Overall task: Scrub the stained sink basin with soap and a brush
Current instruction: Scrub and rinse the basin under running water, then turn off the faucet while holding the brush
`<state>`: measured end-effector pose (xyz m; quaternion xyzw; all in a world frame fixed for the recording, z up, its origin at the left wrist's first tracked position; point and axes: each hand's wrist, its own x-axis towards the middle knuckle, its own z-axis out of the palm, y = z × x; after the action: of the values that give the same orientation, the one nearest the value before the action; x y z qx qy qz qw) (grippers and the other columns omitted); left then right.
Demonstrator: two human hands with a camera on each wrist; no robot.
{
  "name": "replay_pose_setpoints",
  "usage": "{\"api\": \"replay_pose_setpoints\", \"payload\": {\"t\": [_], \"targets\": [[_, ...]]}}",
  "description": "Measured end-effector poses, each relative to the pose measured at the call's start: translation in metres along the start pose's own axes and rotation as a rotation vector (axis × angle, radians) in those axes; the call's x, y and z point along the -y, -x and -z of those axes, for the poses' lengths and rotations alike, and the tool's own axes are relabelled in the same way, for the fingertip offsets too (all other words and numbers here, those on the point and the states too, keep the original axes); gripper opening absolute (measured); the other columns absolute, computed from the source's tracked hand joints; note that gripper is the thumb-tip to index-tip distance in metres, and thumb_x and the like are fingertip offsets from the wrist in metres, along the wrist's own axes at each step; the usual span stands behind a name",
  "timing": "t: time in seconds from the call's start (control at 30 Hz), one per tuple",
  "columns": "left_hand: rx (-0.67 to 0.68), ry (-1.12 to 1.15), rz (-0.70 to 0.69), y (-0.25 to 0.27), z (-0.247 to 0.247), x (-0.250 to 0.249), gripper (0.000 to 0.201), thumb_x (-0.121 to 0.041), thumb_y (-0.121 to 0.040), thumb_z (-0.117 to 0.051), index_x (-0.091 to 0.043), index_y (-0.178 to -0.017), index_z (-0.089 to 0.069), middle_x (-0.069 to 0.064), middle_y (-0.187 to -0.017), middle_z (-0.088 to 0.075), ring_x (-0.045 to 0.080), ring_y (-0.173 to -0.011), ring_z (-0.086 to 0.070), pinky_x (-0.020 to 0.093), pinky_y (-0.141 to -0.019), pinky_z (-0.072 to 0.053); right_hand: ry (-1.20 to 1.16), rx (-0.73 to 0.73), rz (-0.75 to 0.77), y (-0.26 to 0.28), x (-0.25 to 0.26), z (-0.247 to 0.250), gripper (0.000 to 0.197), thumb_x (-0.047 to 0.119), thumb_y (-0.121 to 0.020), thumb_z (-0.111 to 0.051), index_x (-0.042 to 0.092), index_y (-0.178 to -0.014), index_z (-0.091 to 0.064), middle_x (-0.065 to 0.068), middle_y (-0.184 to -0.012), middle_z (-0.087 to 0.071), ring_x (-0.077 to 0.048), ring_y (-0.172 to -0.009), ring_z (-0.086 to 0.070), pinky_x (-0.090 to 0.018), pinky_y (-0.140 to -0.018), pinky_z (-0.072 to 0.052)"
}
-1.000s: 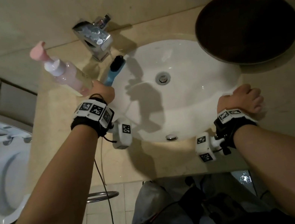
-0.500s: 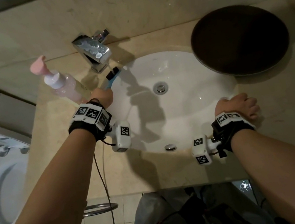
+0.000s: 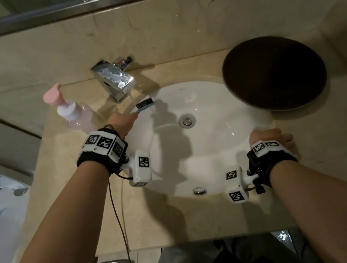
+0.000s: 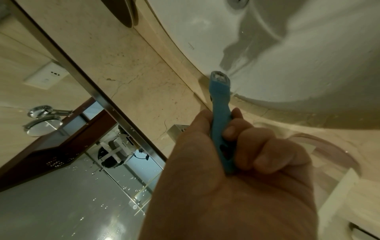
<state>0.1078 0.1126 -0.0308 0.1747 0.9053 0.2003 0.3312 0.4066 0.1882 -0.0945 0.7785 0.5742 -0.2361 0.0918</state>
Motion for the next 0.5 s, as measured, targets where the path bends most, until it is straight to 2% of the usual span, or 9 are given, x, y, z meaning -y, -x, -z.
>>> {"api": "replay_pose_setpoints", "payload": {"t": [0.07, 0.13, 0.17, 0.27, 0.3, 0.33, 0.4, 0.43, 0.5], "targets": [[0.019, -0.025, -0.012, -0.001, 0.002, -0.001, 0.032, -0.038, -0.088, -0.056, -0.007, -0.081, -0.05, 0.004, -0.065, -0.042, 0.017, -0.054, -0.039, 0.025, -0.052, -0.037, 0.022, 0.027, 0.056, 0.0, 0.01, 0.005, 0.042, 0.007, -0.087, -0.046, 0.009, -0.128, -0.051, -0.022, -0.132, -0.042, -0.041, -0.119, -0.04, -0.048, -0.101, -0.037], [0.022, -0.037, -0.04, -0.001, 0.005, -0.002, 0.038, -0.034, -0.085, -0.062, -0.001, -0.103, -0.056, 0.007, -0.074, -0.046, 0.023, -0.068, -0.052, 0.034, -0.071, -0.05, -0.131, 0.079, 0.028, 0.0, 0.031, 0.017, 0.037, 0.014, -0.089, -0.046, 0.003, -0.123, -0.053, -0.02, -0.133, -0.048, -0.038, -0.12, -0.047, -0.041, -0.103, -0.041], [0.016, -0.029, -0.054, -0.001, 0.007, -0.004, 0.043, -0.032, -0.085, -0.063, 0.0, -0.113, -0.056, 0.006, -0.074, -0.047, 0.024, -0.071, -0.055, 0.034, -0.074, -0.05, -0.229, 0.094, 0.032, 0.0, 0.042, 0.024, 0.036, 0.016, -0.09, -0.045, 0.0, -0.121, -0.055, -0.02, -0.131, -0.052, -0.036, -0.118, -0.051, -0.038, -0.101, -0.042], [0.013, 0.002, -0.083, -0.002, 0.014, -0.006, 0.04, -0.027, -0.085, -0.062, -0.002, -0.116, -0.057, 0.003, -0.065, -0.044, 0.015, -0.054, -0.04, 0.023, -0.051, -0.036, -0.326, 0.2, 0.251, 0.005, 0.085, 0.042, 0.038, 0.014, -0.094, -0.04, -0.005, -0.125, -0.052, -0.02, -0.129, -0.054, -0.034, -0.119, -0.052, -0.033, -0.092, -0.043], [0.018, 0.016, -0.087, -0.002, 0.017, -0.007, 0.038, -0.026, -0.086, -0.061, -0.002, -0.115, -0.058, 0.002, -0.065, -0.044, 0.014, -0.054, -0.039, 0.022, -0.049, -0.033, -0.332, 0.252, 0.34, 0.008, 0.099, 0.048, 0.038, 0.013, -0.095, -0.039, -0.005, -0.126, -0.052, -0.019, -0.126, -0.056, -0.033, -0.115, -0.053, -0.031, -0.086, -0.044], [0.028, 0.023, -0.087, -0.001, 0.02, -0.007, 0.036, -0.026, -0.087, -0.06, -0.003, -0.114, -0.057, 0.002, -0.067, -0.044, 0.014, -0.055, -0.038, 0.022, -0.049, -0.032, -0.336, 0.301, 0.415, 0.012, 0.115, 0.053, 0.035, 0.012, -0.096, -0.039, -0.003, -0.123, -0.055, -0.015, -0.118, -0.058, -0.03, -0.104, -0.057, -0.027, -0.075, -0.044], [0.045, 0.045, -0.099, 0.0, 0.025, -0.007, 0.032, -0.026, -0.088, -0.059, -0.006, -0.112, -0.058, 0.001, -0.07, -0.046, 0.012, -0.056, -0.039, 0.021, -0.048, -0.032, -0.375, 0.387, 0.483, 0.018, 0.142, 0.063, 0.018, 0.012, -0.095, -0.041, 0.004, -0.098, -0.057, -0.006, -0.09, -0.057, -0.021, -0.07, -0.052, -0.021, -0.056, -0.035], [0.051, 0.046, -0.101, 0.001, 0.029, -0.007, 0.029, -0.025, -0.088, -0.06, -0.008, -0.11, -0.058, 0.001, -0.07, -0.047, 0.011, -0.055, -0.039, 0.019, -0.046, -0.032, -0.395, 0.395, 0.491, 0.021, 0.156, 0.068, 0.016, 0.012, -0.095, -0.042, 0.007, -0.085, -0.053, -0.002, -0.079, -0.054, -0.016, -0.06, -0.045, -0.02, -0.052, -0.032], [0.073, 0.035, -0.088, 0.001, 0.032, -0.005, 0.021, -0.025, -0.087, -0.061, -0.012, -0.103, -0.059, 0.002, -0.07, -0.049, 0.011, -0.051, -0.038, 0.017, -0.04, -0.03, -0.415, 0.398, 0.536, 0.022, 0.18, 0.075, 0.024, 0.011, -0.094, -0.043, 0.012, -0.069, -0.045, 0.001, -0.07, -0.049, -0.012, -0.056, -0.041, -0.021, -0.049, -0.031]]}}
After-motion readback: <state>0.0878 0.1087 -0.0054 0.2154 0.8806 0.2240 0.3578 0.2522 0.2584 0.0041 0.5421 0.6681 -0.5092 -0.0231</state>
